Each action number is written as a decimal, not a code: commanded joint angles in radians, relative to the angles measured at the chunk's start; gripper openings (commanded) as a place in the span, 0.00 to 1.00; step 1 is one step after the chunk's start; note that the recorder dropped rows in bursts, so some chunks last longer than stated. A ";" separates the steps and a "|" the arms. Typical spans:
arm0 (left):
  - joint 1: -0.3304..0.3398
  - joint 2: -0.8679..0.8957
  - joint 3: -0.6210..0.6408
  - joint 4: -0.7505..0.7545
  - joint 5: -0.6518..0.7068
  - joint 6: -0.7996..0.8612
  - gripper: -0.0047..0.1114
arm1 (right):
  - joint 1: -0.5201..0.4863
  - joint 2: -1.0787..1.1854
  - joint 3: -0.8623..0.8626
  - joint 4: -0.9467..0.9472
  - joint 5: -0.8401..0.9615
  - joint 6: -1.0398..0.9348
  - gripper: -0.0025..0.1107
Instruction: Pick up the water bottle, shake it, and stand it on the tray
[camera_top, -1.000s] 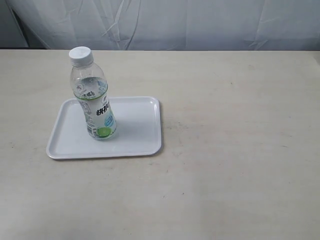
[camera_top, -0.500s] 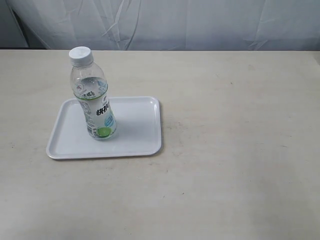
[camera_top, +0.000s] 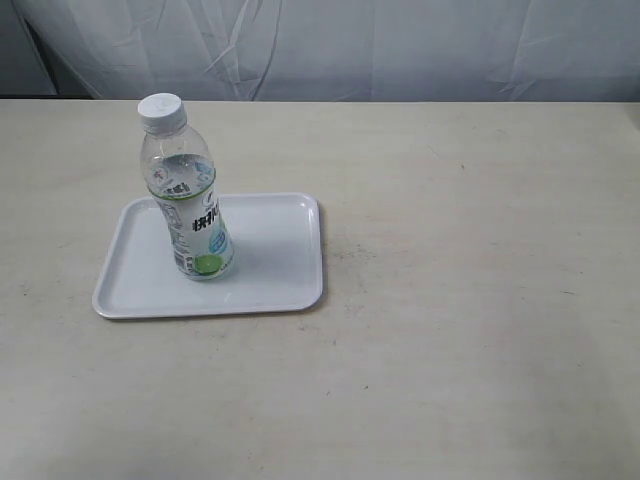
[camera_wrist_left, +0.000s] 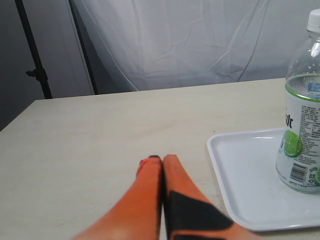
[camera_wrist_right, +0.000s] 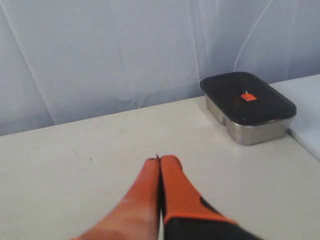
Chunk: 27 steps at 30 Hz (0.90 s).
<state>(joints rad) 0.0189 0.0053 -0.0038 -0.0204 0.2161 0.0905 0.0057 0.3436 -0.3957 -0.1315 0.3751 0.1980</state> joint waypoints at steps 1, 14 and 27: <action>0.000 -0.005 0.004 0.002 -0.008 -0.001 0.04 | -0.006 -0.086 0.110 0.053 -0.013 -0.036 0.01; 0.000 -0.005 0.004 0.002 -0.008 -0.001 0.04 | -0.006 -0.204 0.278 0.118 -0.013 -0.126 0.01; 0.000 -0.005 0.004 0.002 -0.008 -0.001 0.04 | -0.006 -0.298 0.383 0.132 -0.020 -0.127 0.01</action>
<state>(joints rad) 0.0189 0.0053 -0.0038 -0.0204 0.2161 0.0905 0.0057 0.0594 -0.0305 -0.0105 0.3733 0.0765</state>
